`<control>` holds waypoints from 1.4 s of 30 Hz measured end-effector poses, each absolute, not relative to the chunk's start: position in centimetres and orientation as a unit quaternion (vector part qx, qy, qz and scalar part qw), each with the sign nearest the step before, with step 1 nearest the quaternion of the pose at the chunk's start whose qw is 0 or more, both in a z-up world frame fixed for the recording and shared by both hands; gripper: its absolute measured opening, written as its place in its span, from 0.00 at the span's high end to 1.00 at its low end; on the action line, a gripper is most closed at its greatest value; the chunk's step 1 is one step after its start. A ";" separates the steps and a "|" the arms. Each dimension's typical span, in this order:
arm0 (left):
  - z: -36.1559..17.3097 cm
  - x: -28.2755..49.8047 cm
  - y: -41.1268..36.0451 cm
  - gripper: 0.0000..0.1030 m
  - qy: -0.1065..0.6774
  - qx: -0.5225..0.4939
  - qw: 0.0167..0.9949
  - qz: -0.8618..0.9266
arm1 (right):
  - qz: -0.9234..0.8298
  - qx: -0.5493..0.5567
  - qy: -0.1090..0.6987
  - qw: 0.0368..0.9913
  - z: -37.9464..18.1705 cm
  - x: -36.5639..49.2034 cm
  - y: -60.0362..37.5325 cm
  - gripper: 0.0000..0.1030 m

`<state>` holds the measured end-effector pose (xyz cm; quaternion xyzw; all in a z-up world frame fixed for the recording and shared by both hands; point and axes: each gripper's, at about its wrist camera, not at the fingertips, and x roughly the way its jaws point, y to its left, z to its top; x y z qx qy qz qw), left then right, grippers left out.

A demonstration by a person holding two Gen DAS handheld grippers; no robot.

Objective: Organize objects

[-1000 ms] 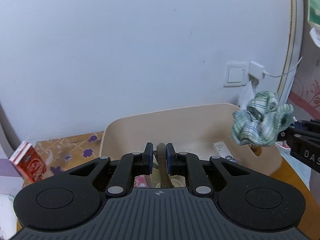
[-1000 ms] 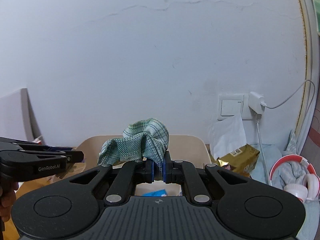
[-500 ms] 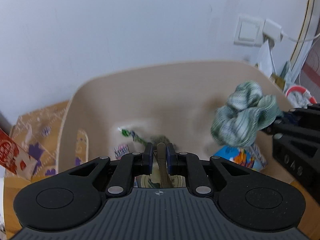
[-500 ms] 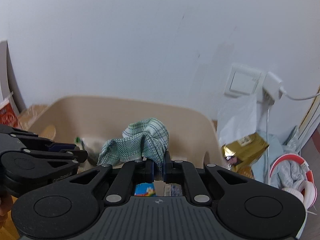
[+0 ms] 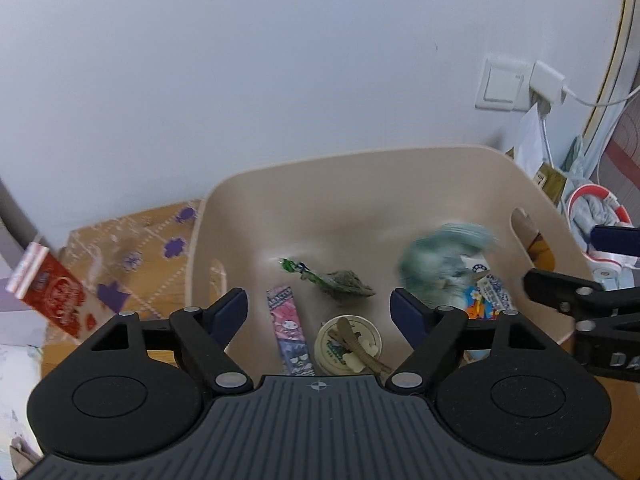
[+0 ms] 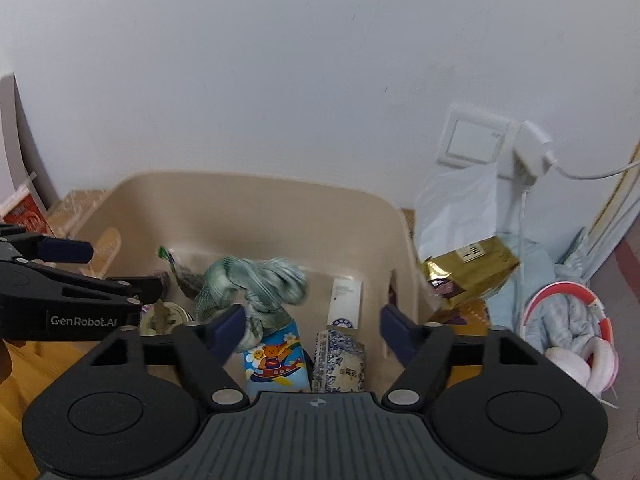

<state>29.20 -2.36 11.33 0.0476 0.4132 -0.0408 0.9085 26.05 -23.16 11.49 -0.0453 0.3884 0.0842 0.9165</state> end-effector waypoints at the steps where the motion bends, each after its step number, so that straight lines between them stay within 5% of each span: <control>1: 11.9 28.7 -2.3 0.21 0.408 0.049 0.911 -0.039 | 0.085 -0.040 0.385 0.918 12.1 25.7 -23.4 0.16; 17: 18.4 18.2 -1.8 0.17 0.340 0.071 0.937 -0.036 | 0.096 -0.023 0.331 0.938 16.9 16.2 -24.6 0.06; 42: 18.1 -1.5 -1.3 0.08 0.305 0.026 0.951 -0.047 | 0.131 0.009 0.294 0.947 16.2 -1.5 -26.6 0.00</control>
